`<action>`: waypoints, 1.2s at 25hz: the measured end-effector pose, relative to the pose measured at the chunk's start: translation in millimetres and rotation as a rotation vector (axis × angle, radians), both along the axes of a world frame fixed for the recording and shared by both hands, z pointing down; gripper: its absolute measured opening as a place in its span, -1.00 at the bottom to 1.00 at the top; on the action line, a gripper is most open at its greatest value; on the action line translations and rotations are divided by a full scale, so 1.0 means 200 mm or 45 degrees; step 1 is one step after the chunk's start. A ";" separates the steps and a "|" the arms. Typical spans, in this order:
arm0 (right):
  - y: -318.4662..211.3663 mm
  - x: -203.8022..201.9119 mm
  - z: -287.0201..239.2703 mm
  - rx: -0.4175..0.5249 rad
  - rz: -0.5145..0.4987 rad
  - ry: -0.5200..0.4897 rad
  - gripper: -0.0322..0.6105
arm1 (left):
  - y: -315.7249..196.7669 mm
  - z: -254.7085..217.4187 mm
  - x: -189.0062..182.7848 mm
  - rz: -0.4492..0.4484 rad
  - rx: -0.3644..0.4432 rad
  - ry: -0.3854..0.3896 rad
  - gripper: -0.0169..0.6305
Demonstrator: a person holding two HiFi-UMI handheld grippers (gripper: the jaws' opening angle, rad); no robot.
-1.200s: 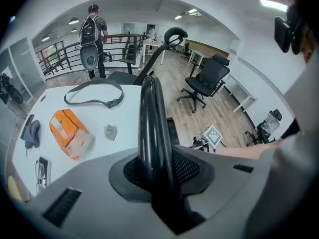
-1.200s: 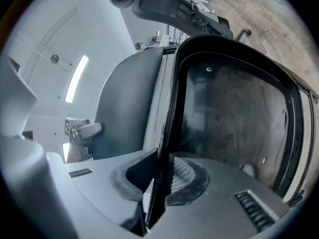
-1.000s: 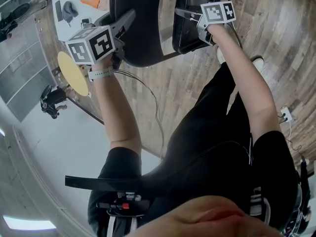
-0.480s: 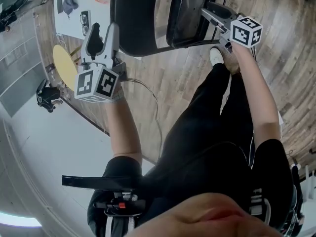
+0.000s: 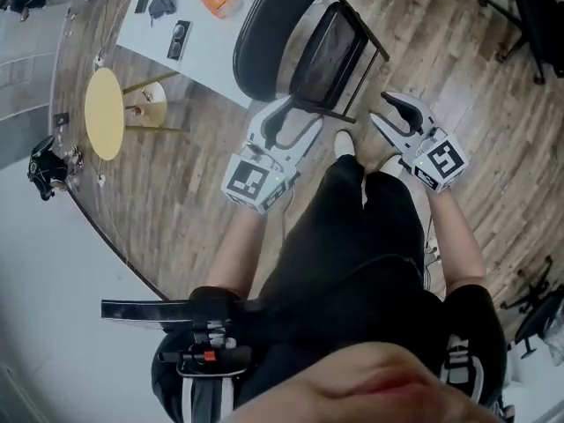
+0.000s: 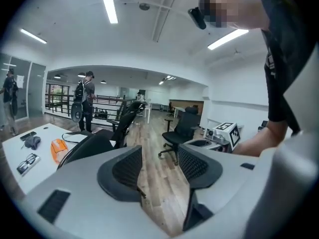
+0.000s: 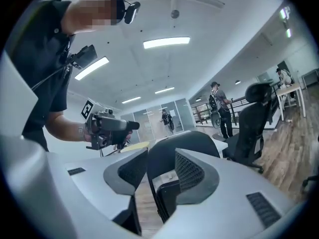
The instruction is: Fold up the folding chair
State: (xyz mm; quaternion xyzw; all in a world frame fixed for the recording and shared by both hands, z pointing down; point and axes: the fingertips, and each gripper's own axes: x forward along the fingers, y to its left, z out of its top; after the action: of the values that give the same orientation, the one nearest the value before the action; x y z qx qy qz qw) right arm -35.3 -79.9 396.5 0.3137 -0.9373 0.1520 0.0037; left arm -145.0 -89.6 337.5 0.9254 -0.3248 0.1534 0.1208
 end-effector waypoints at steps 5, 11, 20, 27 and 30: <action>0.21 0.02 -0.44 0.115 -0.020 0.039 -0.37 | 0.22 -0.19 0.13 0.072 0.014 0.094 -0.23; 0.37 -0.03 -0.79 0.165 0.008 -0.030 -0.71 | 0.40 -0.41 0.17 0.123 0.103 0.168 -0.67; 0.38 -0.09 -1.01 0.237 -0.015 0.050 -0.87 | 0.43 -0.57 0.22 0.158 0.183 0.190 -0.93; 0.38 -0.13 -1.05 0.252 -0.047 0.070 -0.87 | 0.40 -0.57 0.18 0.106 0.177 0.214 -0.93; 0.37 -0.15 -1.02 0.231 -0.062 0.065 -0.87 | 0.39 -0.55 0.16 0.089 0.163 0.210 -0.93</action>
State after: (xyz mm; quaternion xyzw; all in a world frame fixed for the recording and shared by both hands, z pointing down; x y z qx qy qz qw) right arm -64.7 -5.3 192.1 0.2936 -0.9541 0.0583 0.0030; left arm -112.4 -11.9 226.8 0.9515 -0.2905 0.0595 0.0823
